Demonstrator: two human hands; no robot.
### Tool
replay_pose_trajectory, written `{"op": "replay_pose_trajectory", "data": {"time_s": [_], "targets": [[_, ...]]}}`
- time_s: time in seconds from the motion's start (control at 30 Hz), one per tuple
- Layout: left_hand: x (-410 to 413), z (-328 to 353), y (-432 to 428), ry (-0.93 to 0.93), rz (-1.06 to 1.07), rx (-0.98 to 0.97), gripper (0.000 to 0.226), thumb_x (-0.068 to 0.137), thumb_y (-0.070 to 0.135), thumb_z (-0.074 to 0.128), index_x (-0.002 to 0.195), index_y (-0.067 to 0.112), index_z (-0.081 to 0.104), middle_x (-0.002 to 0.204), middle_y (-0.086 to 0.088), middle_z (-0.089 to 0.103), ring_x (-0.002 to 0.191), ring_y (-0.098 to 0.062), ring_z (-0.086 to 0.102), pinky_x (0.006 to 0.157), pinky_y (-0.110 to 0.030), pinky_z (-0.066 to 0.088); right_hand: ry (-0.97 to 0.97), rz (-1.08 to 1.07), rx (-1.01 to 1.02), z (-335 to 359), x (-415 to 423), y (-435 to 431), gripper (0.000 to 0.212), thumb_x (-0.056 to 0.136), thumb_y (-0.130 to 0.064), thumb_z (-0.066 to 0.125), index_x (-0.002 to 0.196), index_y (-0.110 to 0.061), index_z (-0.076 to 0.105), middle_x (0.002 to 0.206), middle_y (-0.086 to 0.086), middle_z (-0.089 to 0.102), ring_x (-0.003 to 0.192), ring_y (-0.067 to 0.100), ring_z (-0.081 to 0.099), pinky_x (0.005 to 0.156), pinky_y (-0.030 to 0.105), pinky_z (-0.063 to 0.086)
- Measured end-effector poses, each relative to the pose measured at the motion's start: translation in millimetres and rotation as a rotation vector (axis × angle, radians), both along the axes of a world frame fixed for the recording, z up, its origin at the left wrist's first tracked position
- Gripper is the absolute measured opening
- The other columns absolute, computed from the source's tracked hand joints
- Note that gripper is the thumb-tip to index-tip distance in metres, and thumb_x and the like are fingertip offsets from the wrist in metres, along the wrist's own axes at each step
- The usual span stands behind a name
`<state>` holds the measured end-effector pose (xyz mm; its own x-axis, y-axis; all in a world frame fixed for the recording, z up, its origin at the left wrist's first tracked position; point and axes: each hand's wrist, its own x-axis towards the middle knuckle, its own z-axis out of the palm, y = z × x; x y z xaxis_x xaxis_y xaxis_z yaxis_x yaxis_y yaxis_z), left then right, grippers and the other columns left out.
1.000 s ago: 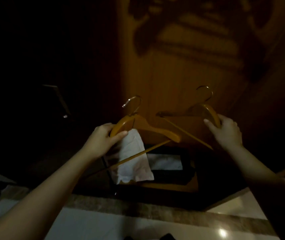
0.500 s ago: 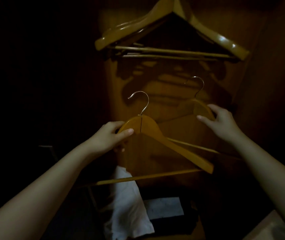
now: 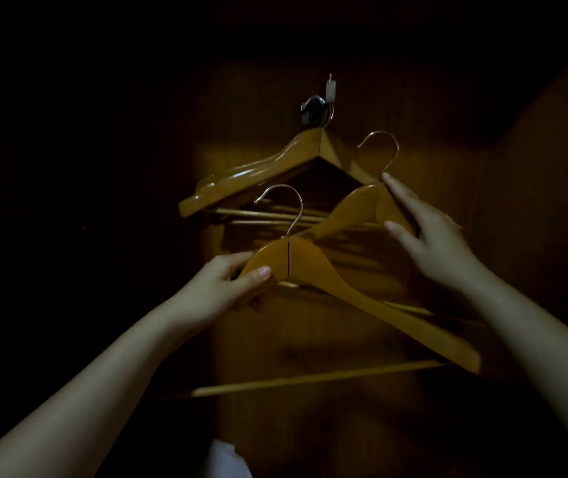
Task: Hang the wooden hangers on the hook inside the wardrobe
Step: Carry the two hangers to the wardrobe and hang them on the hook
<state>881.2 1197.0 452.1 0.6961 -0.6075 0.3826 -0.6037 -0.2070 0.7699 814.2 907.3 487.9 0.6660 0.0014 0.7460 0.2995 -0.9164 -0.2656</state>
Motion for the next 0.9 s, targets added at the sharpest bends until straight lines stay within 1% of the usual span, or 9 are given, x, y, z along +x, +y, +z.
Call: {"op": "replay_pose_trajectory", "data": {"time_s": [0.07, 0.13, 0.2, 0.27, 0.33, 0.4, 0.67, 0.77, 0.9], "targets": [[1.8, 14.7, -4.0, 0.016, 0.012, -0.025, 0.034, 0.087, 0.043, 0.052, 0.099, 0.013, 0.063, 0.092, -0.012, 0.067, 0.079, -0.024, 0.069, 0.071, -0.041, 0.057, -0.03, 0.002, 0.032, 18.8, 12.9, -1.6, 0.063, 0.094, -0.024, 0.049, 0.142, -0.044, 0.013, 0.147, 0.0, 0.038, 0.132, 0.026, 0.039, 0.109, 0.052, 0.032], [3.9, 29.4, -7.7, 0.012, 0.047, -0.038, 0.027, 0.086, 0.039, 0.052, 0.096, 0.016, 0.063, 0.087, -0.01, 0.067, 0.074, -0.021, 0.069, 0.063, -0.033, 0.058, -0.049, -0.001, 0.077, 37.8, 27.9, -3.5, 0.062, 0.094, -0.022, 0.05, 0.144, -0.039, 0.02, 0.143, 0.006, 0.041, 0.128, 0.026, 0.042, 0.108, 0.053, 0.032], [7.1, 42.5, -9.5, -0.02, 0.097, -0.046, 0.02, 0.089, 0.032, 0.05, 0.094, 0.017, 0.063, 0.085, -0.006, 0.067, 0.07, -0.017, 0.068, 0.058, -0.024, 0.053, -0.044, -0.003, 0.115, 55.1, 42.8, -5.0, 0.061, 0.093, -0.021, 0.052, 0.144, -0.037, 0.024, 0.14, 0.007, 0.042, 0.127, 0.026, 0.042, 0.108, 0.052, 0.032], [9.5, 54.7, -10.6, -0.067, 0.144, -0.045, 0.02, 0.092, 0.028, 0.048, 0.095, 0.015, 0.063, 0.079, -0.002, 0.069, 0.067, -0.014, 0.067, 0.054, -0.02, 0.05, -0.024, -0.005, 0.126, 71.0, 56.7, -5.7, 0.061, 0.092, -0.021, 0.052, 0.144, -0.036, 0.025, 0.139, 0.01, 0.042, 0.127, 0.027, 0.041, 0.108, 0.051, 0.033], [9.1, 64.7, -11.7, -0.087, 0.146, -0.062, 0.018, 0.093, 0.022, 0.047, 0.089, 0.015, 0.062, 0.071, 0.001, 0.067, 0.06, -0.008, 0.067, 0.048, -0.014, 0.047, 0.008, 0.0, 0.136, 85.4, 69.3, -4.5, 0.06, 0.092, -0.02, 0.052, 0.144, -0.036, 0.026, 0.137, 0.012, 0.04, 0.126, 0.029, 0.04, 0.106, 0.046, 0.034], [9.6, 71.4, -13.2, -0.087, 0.138, -0.081, 0.019, 0.094, 0.018, 0.045, 0.083, 0.014, 0.06, 0.072, -0.001, 0.065, 0.056, -0.007, 0.067, 0.045, -0.011, 0.045, 0.03, 0.019, 0.151, 96.7, 82.9, -2.4, 0.059, 0.092, -0.019, 0.053, 0.144, -0.034, 0.028, 0.137, 0.013, 0.04, 0.128, 0.031, 0.038, 0.105, 0.043, 0.034], [14.5, 76.9, -14.1, -0.106, 0.201, -0.099, 0.019, 0.094, 0.02, 0.045, 0.084, 0.014, 0.06, 0.082, -0.01, 0.064, 0.06, -0.008, 0.067, 0.046, -0.011, 0.046, 0.094, 0.088, 0.179, 109.0, 129.0, -3.0, 0.061, 0.089, -0.015, 0.057, 0.143, -0.03, 0.033, 0.148, 0.009, 0.038, 0.137, 0.031, 0.032, 0.11, 0.043, 0.029], [18.0, 75.0, -11.4, -0.113, 0.231, -0.087, 0.019, 0.093, 0.025, 0.047, 0.085, 0.015, 0.061, 0.083, -0.016, 0.066, 0.061, -0.014, 0.068, 0.047, -0.013, 0.047, 0.129, 0.14, 0.197, 106.9, 133.7, -1.9, 0.061, 0.089, -0.018, 0.056, 0.143, -0.031, 0.03, 0.15, 0.008, 0.035, 0.139, 0.03, 0.028, 0.111, 0.045, 0.026], [21.9, 71.1, -6.4, -0.1, 0.242, -0.073, 0.021, 0.09, 0.031, 0.048, 0.086, 0.016, 0.063, 0.081, -0.014, 0.067, 0.063, -0.018, 0.069, 0.049, -0.015, 0.048, 0.165, 0.157, 0.156, 101.8, 135.4, 1.6, 0.061, 0.093, -0.019, 0.052, 0.146, -0.028, 0.024, 0.146, 0.014, 0.033, 0.137, 0.031, 0.029, 0.105, 0.037, 0.029]]}}
